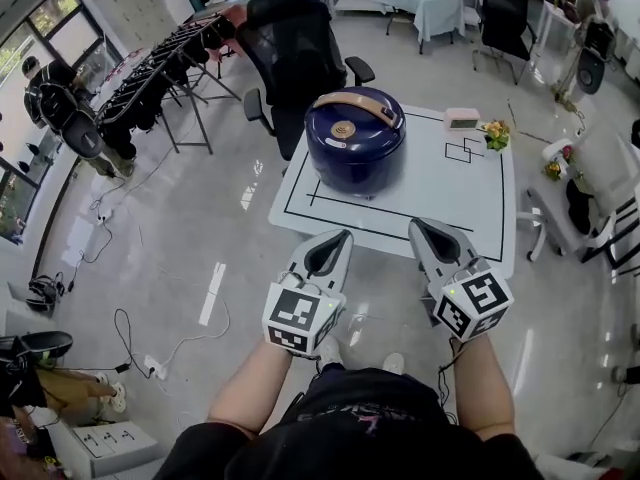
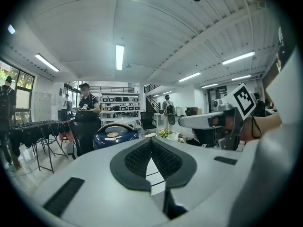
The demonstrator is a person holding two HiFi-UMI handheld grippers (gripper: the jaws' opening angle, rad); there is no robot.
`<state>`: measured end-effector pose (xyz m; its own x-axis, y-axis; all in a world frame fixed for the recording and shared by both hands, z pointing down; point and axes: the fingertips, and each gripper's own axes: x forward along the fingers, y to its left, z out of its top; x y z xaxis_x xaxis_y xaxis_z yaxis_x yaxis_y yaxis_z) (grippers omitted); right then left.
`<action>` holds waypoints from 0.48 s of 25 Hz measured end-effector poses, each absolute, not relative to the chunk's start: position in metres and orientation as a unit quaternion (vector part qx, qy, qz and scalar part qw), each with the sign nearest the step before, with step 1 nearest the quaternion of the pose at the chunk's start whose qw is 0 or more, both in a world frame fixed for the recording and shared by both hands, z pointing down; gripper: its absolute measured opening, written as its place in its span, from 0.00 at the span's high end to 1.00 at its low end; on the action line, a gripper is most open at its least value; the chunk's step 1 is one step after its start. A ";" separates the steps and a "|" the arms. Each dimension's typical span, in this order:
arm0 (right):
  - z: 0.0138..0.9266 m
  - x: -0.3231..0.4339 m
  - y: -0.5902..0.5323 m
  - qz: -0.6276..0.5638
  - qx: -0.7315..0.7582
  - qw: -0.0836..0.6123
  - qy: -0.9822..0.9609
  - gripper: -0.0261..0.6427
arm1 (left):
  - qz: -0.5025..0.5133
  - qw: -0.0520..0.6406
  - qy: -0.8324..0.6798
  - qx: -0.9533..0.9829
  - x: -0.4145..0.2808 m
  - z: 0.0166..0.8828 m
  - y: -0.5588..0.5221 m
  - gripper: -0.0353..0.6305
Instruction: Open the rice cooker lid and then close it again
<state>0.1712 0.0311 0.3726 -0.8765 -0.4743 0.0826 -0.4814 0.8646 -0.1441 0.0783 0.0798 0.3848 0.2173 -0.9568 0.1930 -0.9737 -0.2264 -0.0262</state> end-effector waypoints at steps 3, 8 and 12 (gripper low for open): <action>0.373 0.177 0.034 0.079 0.235 0.023 -0.968 0.96 | 0.085 0.050 -0.628 0.772 0.086 0.385 0.085 0.94; 0.373 0.186 0.036 0.081 0.224 0.019 -0.971 0.96 | 0.091 0.046 -0.637 0.764 0.096 0.385 0.091 0.94; 0.373 0.191 0.038 0.080 0.217 0.017 -0.973 0.96 | 0.097 0.036 -0.641 0.760 0.103 0.384 0.094 0.94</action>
